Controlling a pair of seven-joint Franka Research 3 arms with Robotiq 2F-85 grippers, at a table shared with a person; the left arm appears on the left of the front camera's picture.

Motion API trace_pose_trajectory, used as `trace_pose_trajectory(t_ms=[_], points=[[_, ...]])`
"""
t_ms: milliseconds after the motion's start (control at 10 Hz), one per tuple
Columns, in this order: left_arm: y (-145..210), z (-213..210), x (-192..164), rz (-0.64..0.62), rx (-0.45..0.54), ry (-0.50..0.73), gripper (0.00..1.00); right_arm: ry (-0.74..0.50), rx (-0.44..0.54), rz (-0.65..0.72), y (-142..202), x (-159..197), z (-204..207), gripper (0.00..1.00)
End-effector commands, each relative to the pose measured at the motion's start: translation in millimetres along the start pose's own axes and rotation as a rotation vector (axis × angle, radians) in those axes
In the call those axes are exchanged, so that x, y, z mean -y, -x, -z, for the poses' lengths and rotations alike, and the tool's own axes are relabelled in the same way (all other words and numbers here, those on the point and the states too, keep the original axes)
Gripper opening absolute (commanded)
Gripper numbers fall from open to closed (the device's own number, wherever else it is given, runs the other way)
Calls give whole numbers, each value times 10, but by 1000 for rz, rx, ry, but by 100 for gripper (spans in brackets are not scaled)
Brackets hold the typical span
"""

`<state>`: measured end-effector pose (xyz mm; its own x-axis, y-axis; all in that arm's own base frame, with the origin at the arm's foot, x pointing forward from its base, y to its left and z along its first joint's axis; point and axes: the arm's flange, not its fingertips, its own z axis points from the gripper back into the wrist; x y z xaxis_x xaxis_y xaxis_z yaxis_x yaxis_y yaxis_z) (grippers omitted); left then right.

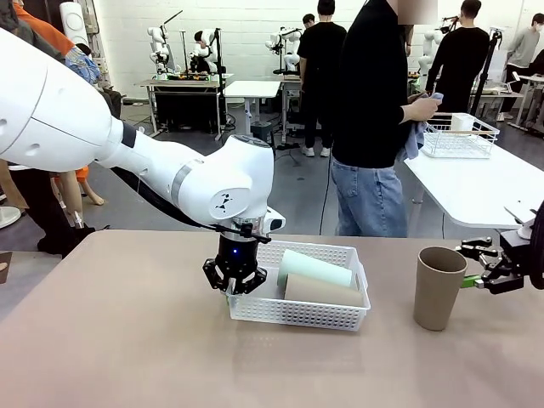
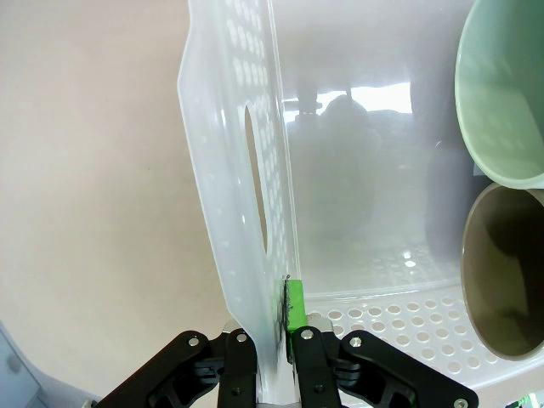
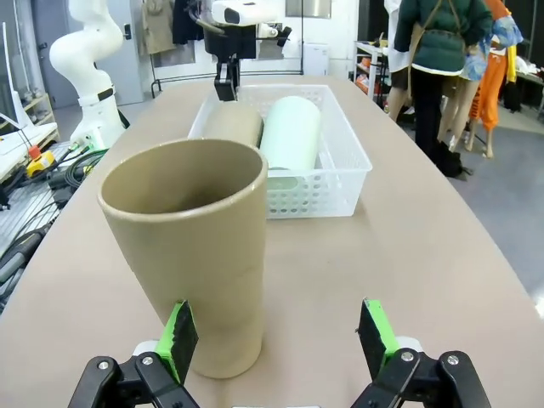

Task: Clean and organize the cups into the basket.
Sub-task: Pick up the Reusable plastic cup from the right side of the table and stack it inside the Organizing basket in the center of the table.

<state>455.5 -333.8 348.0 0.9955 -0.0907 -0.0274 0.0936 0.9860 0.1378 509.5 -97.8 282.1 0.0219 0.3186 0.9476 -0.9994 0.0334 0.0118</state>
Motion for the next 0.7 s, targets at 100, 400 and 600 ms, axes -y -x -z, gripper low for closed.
trace_pose_trajectory(t_ms=[100,400,600], points=[[28,53,15,8,-7,-9,0,-35,-17,4,87,58,30,100],[28,53,15,8,-7,-9,0,-43,-7,9,90,66,-55,100],[28,53,15,8,-7,-9,0,-73,0,10,105,41,-100,100]])
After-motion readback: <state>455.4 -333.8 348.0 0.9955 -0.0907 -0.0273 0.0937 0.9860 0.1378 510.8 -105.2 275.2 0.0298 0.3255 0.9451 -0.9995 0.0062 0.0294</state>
